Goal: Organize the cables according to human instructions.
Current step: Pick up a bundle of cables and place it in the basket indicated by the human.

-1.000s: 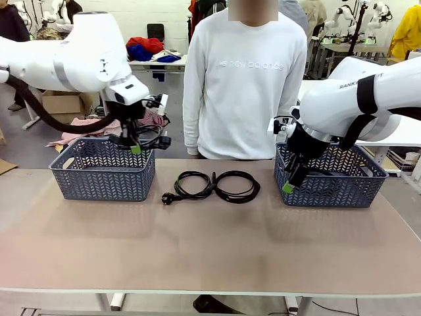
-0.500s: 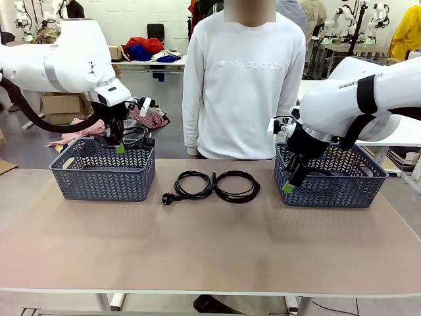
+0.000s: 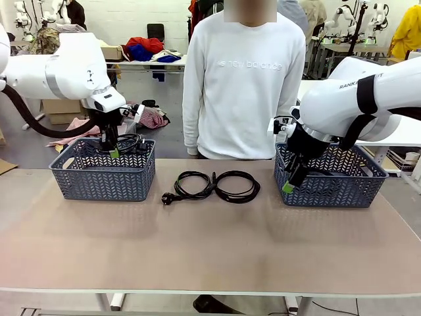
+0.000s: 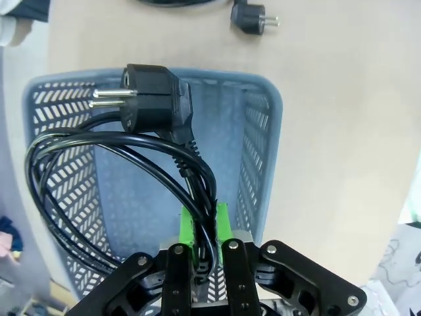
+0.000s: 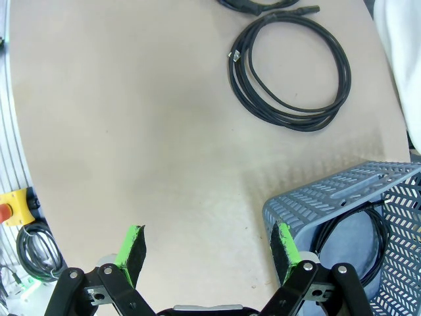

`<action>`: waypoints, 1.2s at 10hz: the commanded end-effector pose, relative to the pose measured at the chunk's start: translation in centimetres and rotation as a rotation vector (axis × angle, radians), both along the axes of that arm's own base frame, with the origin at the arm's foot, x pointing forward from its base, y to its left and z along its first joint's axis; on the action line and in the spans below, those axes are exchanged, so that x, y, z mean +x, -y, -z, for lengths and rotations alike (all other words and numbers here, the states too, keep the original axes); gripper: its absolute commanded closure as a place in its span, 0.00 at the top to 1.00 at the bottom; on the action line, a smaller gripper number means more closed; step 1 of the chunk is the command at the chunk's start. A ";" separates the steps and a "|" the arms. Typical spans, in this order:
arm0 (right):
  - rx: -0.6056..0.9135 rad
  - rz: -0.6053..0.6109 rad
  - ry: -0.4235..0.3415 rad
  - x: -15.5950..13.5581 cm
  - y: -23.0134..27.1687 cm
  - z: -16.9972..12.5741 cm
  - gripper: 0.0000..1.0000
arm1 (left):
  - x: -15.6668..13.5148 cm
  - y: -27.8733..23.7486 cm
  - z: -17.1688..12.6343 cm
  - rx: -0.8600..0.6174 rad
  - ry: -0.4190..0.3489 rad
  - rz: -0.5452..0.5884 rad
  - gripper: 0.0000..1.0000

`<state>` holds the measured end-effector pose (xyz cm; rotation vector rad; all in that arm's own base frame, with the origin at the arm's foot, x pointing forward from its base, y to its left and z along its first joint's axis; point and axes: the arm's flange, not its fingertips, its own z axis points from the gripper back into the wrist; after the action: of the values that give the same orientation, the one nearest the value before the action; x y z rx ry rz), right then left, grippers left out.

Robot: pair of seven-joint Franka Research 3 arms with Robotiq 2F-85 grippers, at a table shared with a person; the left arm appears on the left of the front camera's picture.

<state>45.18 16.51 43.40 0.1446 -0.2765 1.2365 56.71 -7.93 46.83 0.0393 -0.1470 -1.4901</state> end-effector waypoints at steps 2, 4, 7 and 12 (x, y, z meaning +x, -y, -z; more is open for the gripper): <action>-0.006 -0.002 0.006 0.1 -0.1 -0.2 1.00 | 0.4 -1.6 0.0 0.001 0.017 0.006 0.15; -0.006 -0.002 0.006 0.1 -0.1 -0.2 1.00 | 0.6 -2.2 0.2 0.000 0.010 -0.002 0.15; -0.006 -0.002 0.006 0.1 -0.1 -0.2 1.00 | 1.0 -2.7 0.4 -0.013 0.014 0.001 0.35; -0.006 -0.002 0.006 0.1 -0.1 -0.2 1.00 | 0.2 -2.5 -1.0 -0.030 -0.022 -0.001 0.80</action>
<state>45.18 16.51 43.40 0.1446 -0.2765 1.2365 57.20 -5.85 47.07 0.0375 -0.1492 -1.4673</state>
